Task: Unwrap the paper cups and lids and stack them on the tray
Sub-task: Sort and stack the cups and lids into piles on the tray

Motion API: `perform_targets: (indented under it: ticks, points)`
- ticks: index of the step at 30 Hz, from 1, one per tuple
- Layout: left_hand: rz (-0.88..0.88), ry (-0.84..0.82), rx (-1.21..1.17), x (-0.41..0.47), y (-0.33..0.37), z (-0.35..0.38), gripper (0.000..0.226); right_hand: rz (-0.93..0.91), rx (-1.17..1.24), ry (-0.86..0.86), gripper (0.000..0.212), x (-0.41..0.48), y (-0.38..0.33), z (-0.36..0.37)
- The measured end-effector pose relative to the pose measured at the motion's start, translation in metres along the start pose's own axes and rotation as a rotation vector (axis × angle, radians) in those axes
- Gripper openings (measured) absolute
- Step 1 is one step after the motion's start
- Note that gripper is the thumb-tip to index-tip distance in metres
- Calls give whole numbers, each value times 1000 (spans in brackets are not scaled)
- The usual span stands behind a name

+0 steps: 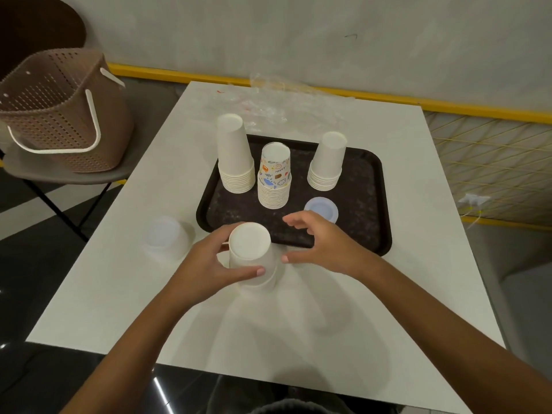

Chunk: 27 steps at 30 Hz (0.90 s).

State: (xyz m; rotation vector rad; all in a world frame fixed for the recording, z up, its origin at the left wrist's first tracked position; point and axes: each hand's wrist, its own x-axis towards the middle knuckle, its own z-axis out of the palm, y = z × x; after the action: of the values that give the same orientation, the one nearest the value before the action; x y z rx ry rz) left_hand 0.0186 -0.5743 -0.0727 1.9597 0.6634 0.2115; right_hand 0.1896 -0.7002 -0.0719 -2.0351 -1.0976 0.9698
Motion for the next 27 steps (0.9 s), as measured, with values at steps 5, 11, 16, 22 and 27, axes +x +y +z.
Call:
perform_targets:
  ticks: [5, 11, 16, 22, 27]
  points:
    - [62, 44, -34, 3, 20, -11, 61, -36, 68, -82, 81, -7, -12, 4]
    - [143, 51, -30, 17, 47, -21, 59, -116, 211, -52, 76, -6, -35, 1]
    - [170, 43, -10, 32, 60, -26, 56, -148, 230, 36, 82, -1, -45, -8]
    - [184, 0, -29, 56, 76, -26, 53, -166, 229, 124, 88, 6, -48, -27]
    - [238, -48, -35, 89, 98, -19, 51, -173, 232, 270, 77, 21, -45, -51]
